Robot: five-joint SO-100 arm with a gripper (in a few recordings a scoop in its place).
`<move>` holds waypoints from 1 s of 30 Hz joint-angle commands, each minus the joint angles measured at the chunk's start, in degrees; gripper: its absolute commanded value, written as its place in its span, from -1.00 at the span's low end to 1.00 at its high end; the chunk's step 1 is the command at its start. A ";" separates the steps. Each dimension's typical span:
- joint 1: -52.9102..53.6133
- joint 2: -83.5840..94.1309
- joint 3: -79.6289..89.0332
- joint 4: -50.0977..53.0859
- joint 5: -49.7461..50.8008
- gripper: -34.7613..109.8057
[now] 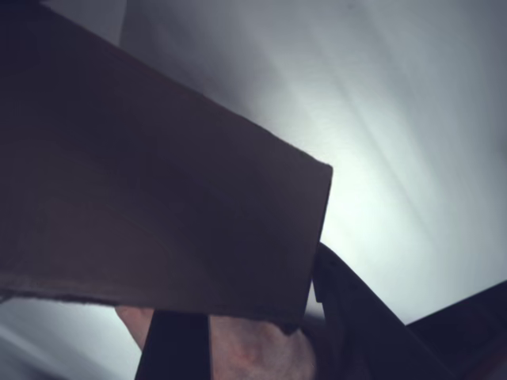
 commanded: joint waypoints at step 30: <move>59.59 -0.79 22.32 -6.77 -13.97 -0.44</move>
